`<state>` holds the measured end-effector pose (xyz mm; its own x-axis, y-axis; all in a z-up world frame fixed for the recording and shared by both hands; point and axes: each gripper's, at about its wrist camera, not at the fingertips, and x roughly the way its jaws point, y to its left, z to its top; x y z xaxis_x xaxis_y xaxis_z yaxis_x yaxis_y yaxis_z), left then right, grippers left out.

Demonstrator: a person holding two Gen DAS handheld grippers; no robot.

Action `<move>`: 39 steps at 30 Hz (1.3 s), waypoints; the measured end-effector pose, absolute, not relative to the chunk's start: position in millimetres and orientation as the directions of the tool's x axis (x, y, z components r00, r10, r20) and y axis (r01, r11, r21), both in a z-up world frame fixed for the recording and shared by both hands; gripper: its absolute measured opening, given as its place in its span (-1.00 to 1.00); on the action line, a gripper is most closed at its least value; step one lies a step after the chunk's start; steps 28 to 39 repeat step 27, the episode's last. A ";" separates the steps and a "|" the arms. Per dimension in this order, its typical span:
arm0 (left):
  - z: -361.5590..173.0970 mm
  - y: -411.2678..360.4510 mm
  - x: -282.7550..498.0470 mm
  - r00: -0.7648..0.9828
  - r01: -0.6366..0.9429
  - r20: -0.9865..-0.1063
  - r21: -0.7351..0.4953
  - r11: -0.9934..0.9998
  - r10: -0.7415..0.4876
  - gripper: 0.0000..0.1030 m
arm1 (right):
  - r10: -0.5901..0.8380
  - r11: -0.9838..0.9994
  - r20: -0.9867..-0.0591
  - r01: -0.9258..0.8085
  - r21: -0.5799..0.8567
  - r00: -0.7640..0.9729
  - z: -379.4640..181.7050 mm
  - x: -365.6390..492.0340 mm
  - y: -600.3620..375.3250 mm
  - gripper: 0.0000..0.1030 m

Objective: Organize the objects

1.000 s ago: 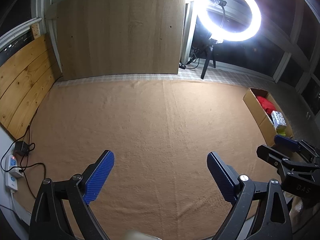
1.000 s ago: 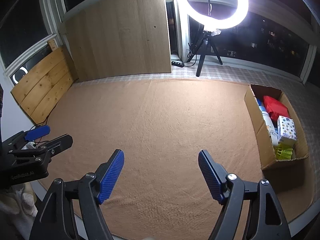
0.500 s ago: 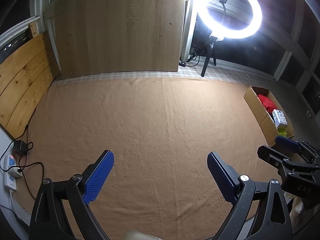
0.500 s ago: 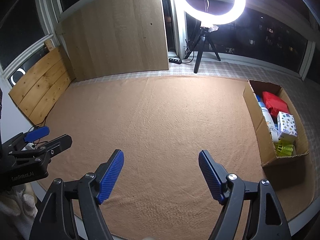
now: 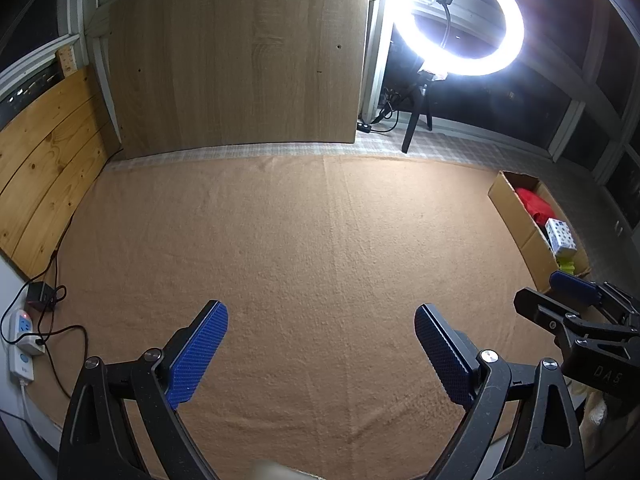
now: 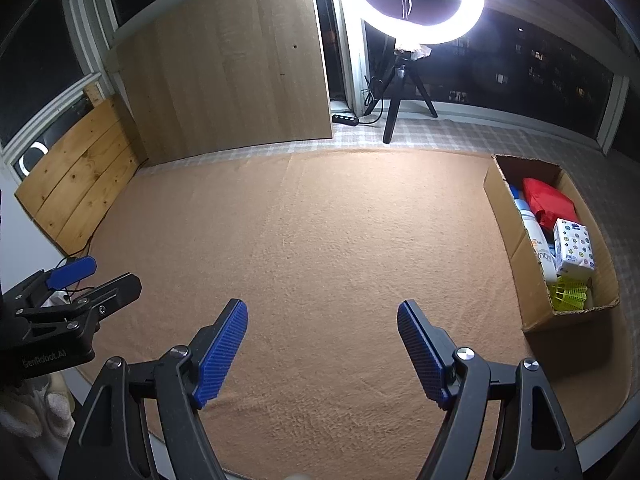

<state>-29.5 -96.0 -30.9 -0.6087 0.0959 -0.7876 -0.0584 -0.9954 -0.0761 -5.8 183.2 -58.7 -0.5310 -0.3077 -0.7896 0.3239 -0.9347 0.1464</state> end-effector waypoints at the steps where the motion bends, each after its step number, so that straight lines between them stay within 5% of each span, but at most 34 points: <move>1: -31.0 -95.2 -29.9 -0.608 -0.060 -0.788 -0.078 -0.995 0.098 0.88 | -0.308 -0.935 -0.790 0.323 0.147 -0.530 -59.3 -6.0 183.5 0.44; 39: -47.7 -92.6 -53.3 -0.597 -0.059 -0.797 -0.071 -0.996 0.092 0.94 | -0.290 -0.940 -0.826 0.305 0.151 -0.483 -78.9 -25.2 186.8 0.46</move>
